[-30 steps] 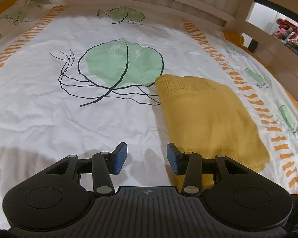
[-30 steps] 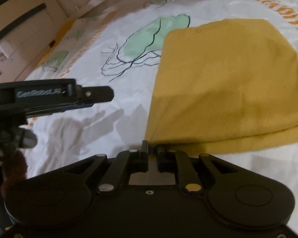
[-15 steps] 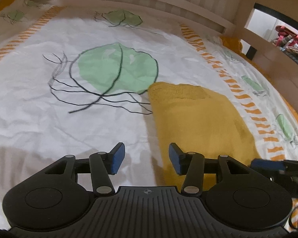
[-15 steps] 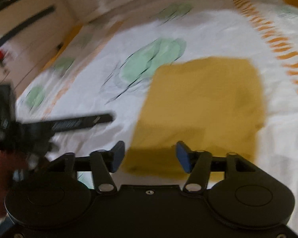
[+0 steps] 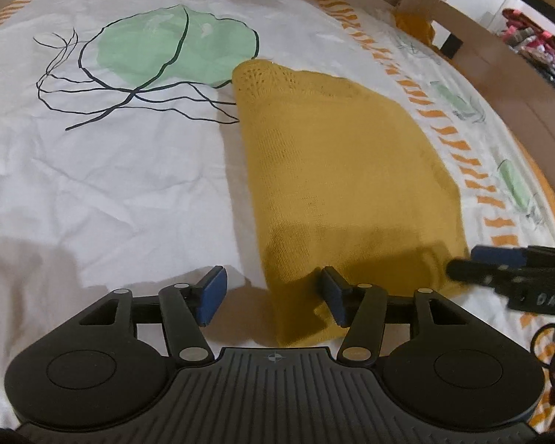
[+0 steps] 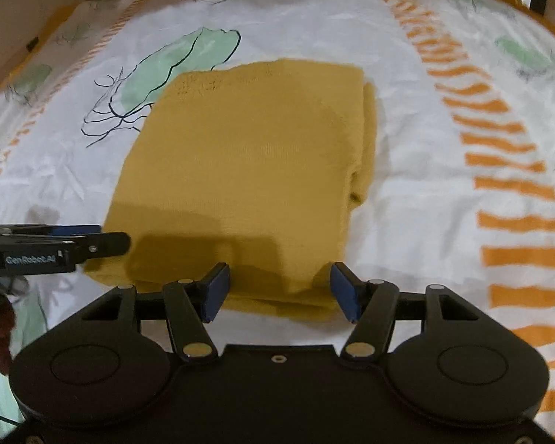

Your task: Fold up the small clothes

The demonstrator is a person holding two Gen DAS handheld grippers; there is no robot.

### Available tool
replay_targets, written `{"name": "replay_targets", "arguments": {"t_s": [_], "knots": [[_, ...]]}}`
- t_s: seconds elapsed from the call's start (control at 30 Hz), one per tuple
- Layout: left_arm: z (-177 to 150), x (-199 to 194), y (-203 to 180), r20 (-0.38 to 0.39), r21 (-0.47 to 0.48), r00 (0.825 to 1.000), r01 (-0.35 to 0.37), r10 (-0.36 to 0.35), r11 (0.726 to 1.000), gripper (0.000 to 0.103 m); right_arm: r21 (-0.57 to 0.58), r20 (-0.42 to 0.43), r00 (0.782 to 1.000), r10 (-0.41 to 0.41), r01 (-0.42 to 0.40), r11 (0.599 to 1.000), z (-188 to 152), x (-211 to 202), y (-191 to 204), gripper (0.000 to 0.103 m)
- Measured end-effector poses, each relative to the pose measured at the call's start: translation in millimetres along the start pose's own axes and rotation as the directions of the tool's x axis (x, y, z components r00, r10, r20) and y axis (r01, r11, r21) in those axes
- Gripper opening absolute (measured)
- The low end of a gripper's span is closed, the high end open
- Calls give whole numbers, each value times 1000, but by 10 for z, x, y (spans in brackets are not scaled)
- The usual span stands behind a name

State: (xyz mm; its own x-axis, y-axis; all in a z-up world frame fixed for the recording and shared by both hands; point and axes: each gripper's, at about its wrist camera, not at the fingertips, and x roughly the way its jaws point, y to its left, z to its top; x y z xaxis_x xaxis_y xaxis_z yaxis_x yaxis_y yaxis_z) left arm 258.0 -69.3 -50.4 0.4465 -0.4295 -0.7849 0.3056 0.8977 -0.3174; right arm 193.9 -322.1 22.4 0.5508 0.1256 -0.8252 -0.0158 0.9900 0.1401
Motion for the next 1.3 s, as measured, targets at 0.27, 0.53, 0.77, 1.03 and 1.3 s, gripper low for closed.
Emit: {"name": "replay_targets", "arguments": {"t_s": [0.27, 0.53, 0.77, 1.03, 1.3], "knots": [[38, 89, -11, -15, -82, 994, 103, -105, 991, 62, 173, 212, 975, 70, -108, 979, 324, -78, -499, 83], [43, 197, 17, 6, -113, 989, 149, -149, 982, 70, 316, 199, 957, 212, -267, 910, 534, 588, -1016, 84], [86, 323, -52, 29, -99, 980, 199, -197, 975, 82, 345, 235, 892, 386, -447, 825, 620, 926, -1106, 89], [128, 406, -127, 52, -82, 967, 252, -249, 964, 59, 311, 241, 858, 454, -511, 801, 809, 1122, -1096, 89], [102, 364, -16, 27, -151, 965, 263, -262, 953, 16, 271, 211, 878, 430, -475, 837, 846, 1121, -1052, 55]]}}
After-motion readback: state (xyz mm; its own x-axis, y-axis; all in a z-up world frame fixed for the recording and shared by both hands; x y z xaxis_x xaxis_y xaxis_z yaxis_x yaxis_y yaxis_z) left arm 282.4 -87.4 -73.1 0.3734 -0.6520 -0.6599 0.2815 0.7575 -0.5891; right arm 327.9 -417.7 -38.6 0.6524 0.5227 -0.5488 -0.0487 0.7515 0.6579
